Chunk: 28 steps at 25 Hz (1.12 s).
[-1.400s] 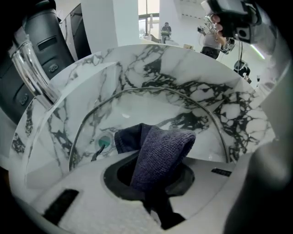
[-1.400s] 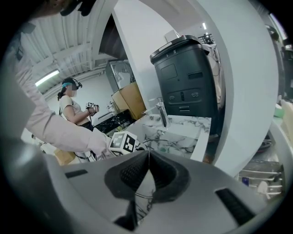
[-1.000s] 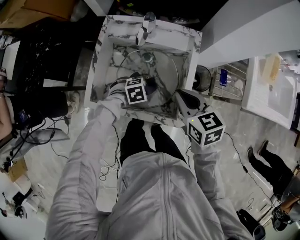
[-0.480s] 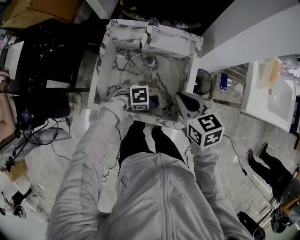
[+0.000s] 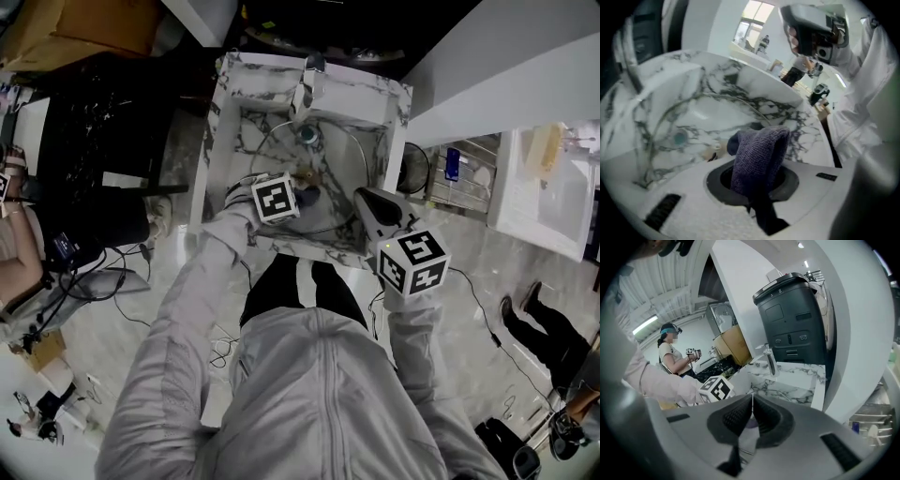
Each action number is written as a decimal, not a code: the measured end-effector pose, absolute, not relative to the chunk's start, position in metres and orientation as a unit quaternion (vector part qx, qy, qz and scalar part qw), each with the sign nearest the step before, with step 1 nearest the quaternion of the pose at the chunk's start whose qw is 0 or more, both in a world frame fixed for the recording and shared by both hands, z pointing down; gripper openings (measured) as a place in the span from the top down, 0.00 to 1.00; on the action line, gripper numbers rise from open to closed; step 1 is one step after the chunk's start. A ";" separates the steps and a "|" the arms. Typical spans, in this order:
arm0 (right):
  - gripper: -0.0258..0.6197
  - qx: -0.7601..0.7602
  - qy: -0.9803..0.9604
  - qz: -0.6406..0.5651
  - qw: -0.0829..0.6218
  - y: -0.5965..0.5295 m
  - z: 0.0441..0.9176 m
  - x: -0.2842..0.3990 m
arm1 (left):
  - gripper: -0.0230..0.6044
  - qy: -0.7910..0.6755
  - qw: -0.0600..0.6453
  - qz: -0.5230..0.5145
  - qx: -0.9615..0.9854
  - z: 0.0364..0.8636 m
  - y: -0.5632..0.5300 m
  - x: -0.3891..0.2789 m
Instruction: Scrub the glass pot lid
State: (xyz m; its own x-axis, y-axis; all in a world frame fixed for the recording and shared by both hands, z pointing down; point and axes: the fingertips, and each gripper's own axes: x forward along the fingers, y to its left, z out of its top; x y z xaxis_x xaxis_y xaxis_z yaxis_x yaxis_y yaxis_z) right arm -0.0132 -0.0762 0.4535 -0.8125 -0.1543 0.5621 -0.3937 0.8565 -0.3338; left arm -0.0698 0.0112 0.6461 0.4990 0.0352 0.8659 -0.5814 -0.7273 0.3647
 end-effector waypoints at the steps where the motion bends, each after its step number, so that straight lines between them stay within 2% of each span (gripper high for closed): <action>1: 0.91 0.151 -0.925 0.225 0.268 -0.077 0.454 -0.016 | 0.86 -0.221 0.317 0.464 0.797 0.646 -0.005 -0.086; 6: 0.91 0.161 -0.921 0.230 0.270 -0.082 0.457 -0.027 | 0.86 -0.404 0.235 0.476 0.745 0.634 -0.077 -0.172; 10: 0.91 0.169 -0.917 0.236 0.273 -0.081 0.462 -0.032 | 0.86 -0.409 0.175 0.542 0.714 0.652 -0.097 -0.200; 16: 0.91 0.183 -0.913 0.239 0.276 -0.083 0.465 -0.031 | 0.86 -0.389 0.145 0.587 0.695 0.678 -0.100 -0.199; 28: 0.91 0.186 -0.912 0.242 0.275 -0.071 0.467 -0.021 | 0.86 -0.280 0.199 0.591 0.730 0.699 -0.044 -0.142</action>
